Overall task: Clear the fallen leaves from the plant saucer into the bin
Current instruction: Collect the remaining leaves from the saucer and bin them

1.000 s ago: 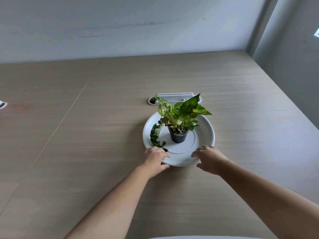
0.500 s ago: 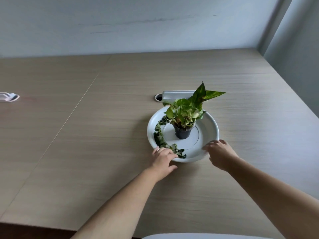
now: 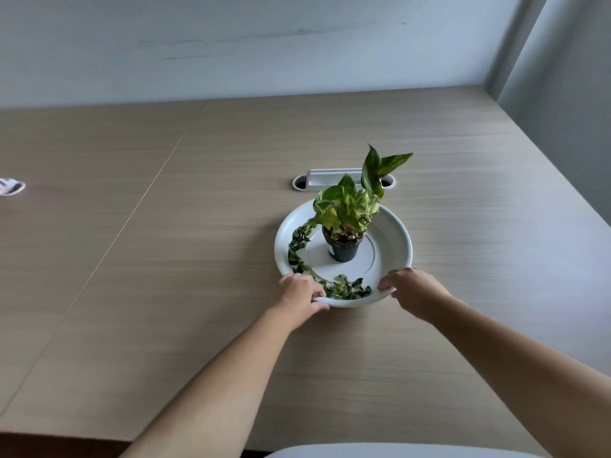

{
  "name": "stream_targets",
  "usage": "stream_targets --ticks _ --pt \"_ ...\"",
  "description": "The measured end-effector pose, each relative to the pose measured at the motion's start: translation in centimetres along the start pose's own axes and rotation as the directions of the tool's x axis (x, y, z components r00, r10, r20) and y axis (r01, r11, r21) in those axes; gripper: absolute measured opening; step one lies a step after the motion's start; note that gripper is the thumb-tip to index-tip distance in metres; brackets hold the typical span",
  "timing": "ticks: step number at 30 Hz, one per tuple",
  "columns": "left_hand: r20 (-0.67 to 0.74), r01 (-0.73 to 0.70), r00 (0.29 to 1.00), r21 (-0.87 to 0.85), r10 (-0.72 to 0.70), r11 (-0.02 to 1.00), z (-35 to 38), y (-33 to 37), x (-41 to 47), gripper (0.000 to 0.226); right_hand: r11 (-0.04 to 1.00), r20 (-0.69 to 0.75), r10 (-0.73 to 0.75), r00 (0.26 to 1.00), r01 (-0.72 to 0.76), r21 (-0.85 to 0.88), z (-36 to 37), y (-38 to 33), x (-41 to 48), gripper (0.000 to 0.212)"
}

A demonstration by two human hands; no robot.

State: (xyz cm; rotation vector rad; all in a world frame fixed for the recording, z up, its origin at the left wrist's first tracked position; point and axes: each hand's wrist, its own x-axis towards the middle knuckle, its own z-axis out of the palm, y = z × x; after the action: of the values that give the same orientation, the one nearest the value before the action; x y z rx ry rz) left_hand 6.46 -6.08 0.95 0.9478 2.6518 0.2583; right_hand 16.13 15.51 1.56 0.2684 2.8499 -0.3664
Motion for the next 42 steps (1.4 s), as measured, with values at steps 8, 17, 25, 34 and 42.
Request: stream_targets --ticks 8,17,25,34,42 --pt "0.082 0.103 0.992 -0.105 -0.094 0.989 -1.8 -0.3 2.5 0.039 0.986 0.005 0.029 1.000 -0.030 0.163 -0.3 -4.4 2.6 0.035" --pt "0.071 0.075 0.995 0.007 -0.076 0.997 0.2 0.5 4.5 0.019 0.995 0.057 0.052 0.997 -0.056 0.077 1.9 -5.7 5.1 0.032" --pt "0.087 0.050 0.995 -0.127 -0.040 0.991 0.7 -0.2 5.2 0.019 0.968 0.016 0.063 0.998 -0.065 0.241 2.8 -5.1 5.6 0.019" --pt "0.025 0.098 0.995 -0.324 -0.095 0.941 -0.7 -1.0 5.2 0.003 0.880 -0.050 0.221 0.974 -0.177 0.441 0.6 -4.8 5.3 0.016" --pt "-0.094 0.078 0.987 -0.421 -0.129 0.904 -3.1 1.4 2.7 0.008 0.846 -0.109 0.300 0.948 -0.212 0.489 -1.5 -3.5 1.5 0.015"
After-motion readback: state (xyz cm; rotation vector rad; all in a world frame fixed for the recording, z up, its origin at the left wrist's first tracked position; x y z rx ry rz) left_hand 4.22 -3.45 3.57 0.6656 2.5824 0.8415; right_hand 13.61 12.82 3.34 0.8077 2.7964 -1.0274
